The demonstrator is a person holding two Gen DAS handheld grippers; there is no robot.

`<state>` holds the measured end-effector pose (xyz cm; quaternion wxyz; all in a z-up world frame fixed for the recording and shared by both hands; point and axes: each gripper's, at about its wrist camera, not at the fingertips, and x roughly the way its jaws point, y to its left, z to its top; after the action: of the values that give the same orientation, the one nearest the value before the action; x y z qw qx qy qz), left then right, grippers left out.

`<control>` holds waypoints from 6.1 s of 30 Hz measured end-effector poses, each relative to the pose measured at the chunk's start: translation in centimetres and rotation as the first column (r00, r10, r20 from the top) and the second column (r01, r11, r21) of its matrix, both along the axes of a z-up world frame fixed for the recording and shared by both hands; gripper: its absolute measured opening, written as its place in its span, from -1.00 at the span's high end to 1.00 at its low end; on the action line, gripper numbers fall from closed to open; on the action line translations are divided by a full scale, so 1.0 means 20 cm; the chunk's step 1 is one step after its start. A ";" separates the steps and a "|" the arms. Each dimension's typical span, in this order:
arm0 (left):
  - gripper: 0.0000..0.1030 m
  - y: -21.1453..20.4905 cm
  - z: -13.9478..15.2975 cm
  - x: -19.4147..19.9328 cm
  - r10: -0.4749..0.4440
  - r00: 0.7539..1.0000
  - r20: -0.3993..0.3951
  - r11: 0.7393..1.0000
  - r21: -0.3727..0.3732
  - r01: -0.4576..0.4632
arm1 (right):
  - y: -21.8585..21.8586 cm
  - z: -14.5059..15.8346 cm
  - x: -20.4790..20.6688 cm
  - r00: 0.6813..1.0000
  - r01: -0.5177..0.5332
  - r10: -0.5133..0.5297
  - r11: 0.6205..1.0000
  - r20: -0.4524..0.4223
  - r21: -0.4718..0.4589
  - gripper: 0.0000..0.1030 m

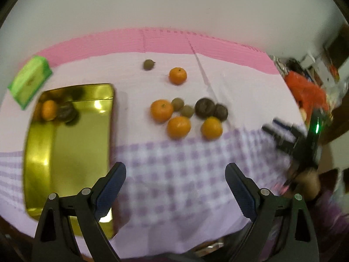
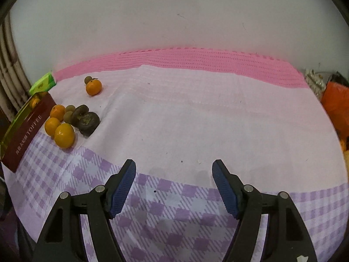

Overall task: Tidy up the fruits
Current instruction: 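Move both grippers back toward the remaining fruit pile, then grasp a mandarin orange with the left gripper while the right grasps a dark brown fruit, then release the orange into the gold tray with the left gripper, then carry the dark brown fruit into the gold tray and release it with the right gripper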

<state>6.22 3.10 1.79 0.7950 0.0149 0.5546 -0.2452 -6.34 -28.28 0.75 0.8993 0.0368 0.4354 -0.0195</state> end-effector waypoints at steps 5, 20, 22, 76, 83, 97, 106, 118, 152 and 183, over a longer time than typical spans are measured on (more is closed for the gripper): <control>-0.74 -0.16 -0.04 0.23 0.043 0.999 -0.022 0.998 0.050 -0.042 | 0.01 -0.03 -0.01 1.000 -0.024 0.024 1.000 0.007 0.004 -0.38; -0.35 -0.22 -0.33 0.55 0.206 0.966 -0.154 0.974 0.128 -0.187 | -0.03 -0.03 -0.01 0.999 -0.027 0.025 0.996 0.020 0.080 -0.46; -0.22 -0.22 -0.37 0.56 0.210 0.964 -0.164 0.973 0.134 -0.189 | -0.04 -0.04 -0.01 1.000 -0.025 0.024 0.996 0.018 0.086 -0.47; 0.20 0.52 0.12 0.01 0.366 0.931 -0.006 0.929 -0.062 -0.365 | -0.04 0.01 0.29 0.991 -0.129 0.129 0.991 0.021 0.019 0.31; 0.20 0.61 0.01 0.20 0.380 0.925 0.005 0.925 -0.018 -0.380 | -0.19 -0.02 0.25 1.000 0.007 -0.007 1.000 0.027 0.008 0.31; 0.20 0.56 -0.23 0.51 0.430 0.902 -0.032 0.903 0.014 -0.430 | -0.16 -0.06 0.28 1.000 0.012 -0.012 1.000 0.006 0.010 0.30; 0.20 0.48 -0.25 0.61 0.404 0.915 0.014 0.914 0.026 -0.404 | -0.17 -0.06 0.28 1.000 0.021 -0.021 1.000 0.001 0.019 0.30; -0.48 0.55 -0.04 0.33 0.449 0.879 0.158 0.889 0.017 -0.457 | -0.18 -0.06 0.29 1.000 0.023 -0.023 0.999 -0.003 0.023 0.30; -0.64 1.16 0.08 -0.44 0.715 0.586 0.381 0.603 0.087 -0.793 | 1.82 0.30 0.61 0.725 -0.678 0.689 0.716 -0.007 0.165 0.30; -0.64 1.09 0.01 -0.38 0.648 0.683 0.339 0.663 0.190 -0.724 | 2.19 -0.02 0.99 0.733 -0.643 0.648 0.759 -0.204 0.101 0.28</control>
<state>-1.37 24.89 1.99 0.8767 -0.0427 0.4486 0.1686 13.40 15.46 0.35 0.7938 -0.1082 0.5209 0.2947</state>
